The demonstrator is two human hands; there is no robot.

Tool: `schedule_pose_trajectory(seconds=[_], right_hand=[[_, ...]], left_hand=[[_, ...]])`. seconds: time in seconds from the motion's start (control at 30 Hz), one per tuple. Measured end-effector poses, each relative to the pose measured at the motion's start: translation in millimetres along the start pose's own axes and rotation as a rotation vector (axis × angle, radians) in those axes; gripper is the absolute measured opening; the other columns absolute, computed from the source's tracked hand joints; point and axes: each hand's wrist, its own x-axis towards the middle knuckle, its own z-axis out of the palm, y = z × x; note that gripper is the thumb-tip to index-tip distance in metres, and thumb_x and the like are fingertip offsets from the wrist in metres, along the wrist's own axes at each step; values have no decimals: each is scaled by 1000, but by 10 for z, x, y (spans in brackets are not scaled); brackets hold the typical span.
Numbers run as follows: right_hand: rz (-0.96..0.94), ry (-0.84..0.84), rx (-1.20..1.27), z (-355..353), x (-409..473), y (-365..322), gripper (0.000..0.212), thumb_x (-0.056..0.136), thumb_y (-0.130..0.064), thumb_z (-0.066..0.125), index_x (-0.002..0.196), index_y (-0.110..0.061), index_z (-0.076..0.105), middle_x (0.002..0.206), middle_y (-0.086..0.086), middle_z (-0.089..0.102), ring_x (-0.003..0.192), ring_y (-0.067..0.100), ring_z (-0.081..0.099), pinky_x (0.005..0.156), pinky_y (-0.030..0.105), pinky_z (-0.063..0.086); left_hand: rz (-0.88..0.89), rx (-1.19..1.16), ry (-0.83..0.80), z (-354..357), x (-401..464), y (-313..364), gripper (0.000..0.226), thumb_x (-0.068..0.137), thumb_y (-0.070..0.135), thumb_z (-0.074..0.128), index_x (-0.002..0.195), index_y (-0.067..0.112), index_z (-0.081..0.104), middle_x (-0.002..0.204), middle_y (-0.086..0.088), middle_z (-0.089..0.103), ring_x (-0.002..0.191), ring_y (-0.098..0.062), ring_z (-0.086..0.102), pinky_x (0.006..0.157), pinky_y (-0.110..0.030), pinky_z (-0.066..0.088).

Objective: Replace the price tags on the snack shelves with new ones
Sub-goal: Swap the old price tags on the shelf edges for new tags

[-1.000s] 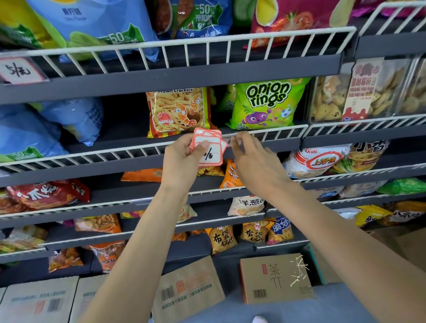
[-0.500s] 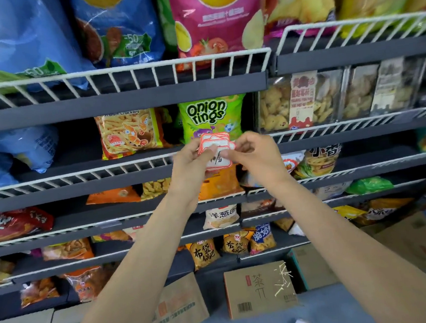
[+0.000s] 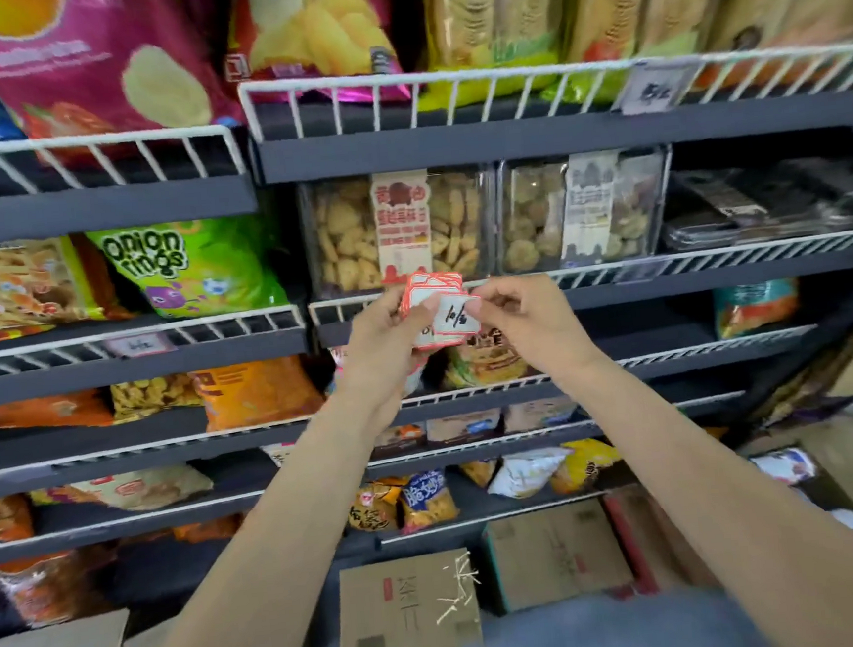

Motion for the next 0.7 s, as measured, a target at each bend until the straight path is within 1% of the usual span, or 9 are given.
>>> schedule_pose_trajectory(seconds=[0.07,0.2,0.27,0.3,0.37,0.4,0.5,0.6,0.7], right_hand=[[0,-15,-21,-149,23,99,17,90,-14,60,85,0,69,80,12,68,72,17,56,69,33,45],[30,-8,0,-320,84,265,15,90,-12,60,86,-4,72,76,2,67,72,16,60,72,37,48],[49,19,8,-382,104,339,14,89,-14,62,82,-6,71,67,0,64,63,15,57,67,36,46],[57,32,1,-412,116,370,14,88,-15,63,80,-7,71,64,0,63,60,14,56,65,35,45],[96,72,-19,-478,146,449,13,87,-17,64,78,-10,71,60,-4,61,54,9,51,62,31,42],[123,100,-29,-520,159,499,13,87,-18,64,78,-12,71,58,-7,59,52,6,49,60,27,40],[184,194,3,-672,169,654,12,87,-19,64,79,-12,70,54,-9,54,48,4,45,56,25,36],[230,250,22,-886,151,797,11,89,-16,61,79,-15,67,54,-5,57,43,7,47,51,23,41],[261,255,6,-1188,169,969,16,92,-14,54,82,-13,67,60,-4,61,42,5,52,51,20,45]], left_hand=[[-13,-17,-3,150,29,-39,15,93,9,53,105,13,61,90,-3,69,70,-6,67,57,-18,51],[-13,29,19,355,146,-94,16,92,10,55,105,10,64,95,-7,69,76,-9,67,60,-18,53],[-8,69,46,453,201,-112,16,92,12,55,104,10,65,94,-6,70,80,-12,68,69,-23,56],[2,94,59,498,233,-118,16,92,12,55,104,9,66,96,-8,71,86,-16,68,77,-28,57],[16,148,59,586,306,-138,14,93,13,56,99,12,68,102,-11,71,99,-26,66,92,-43,52],[16,169,57,633,336,-152,13,92,14,57,95,15,69,102,-11,71,102,-29,65,94,-47,50],[40,246,58,770,438,-193,11,92,15,58,92,18,68,101,-8,71,100,-28,65,94,-49,49],[75,342,72,974,505,-255,10,93,15,56,92,16,65,95,-4,70,90,-20,64,92,-42,50],[76,397,62,1243,556,-364,9,92,14,56,90,15,64,94,-7,69,89,-23,64,90,-46,50]])
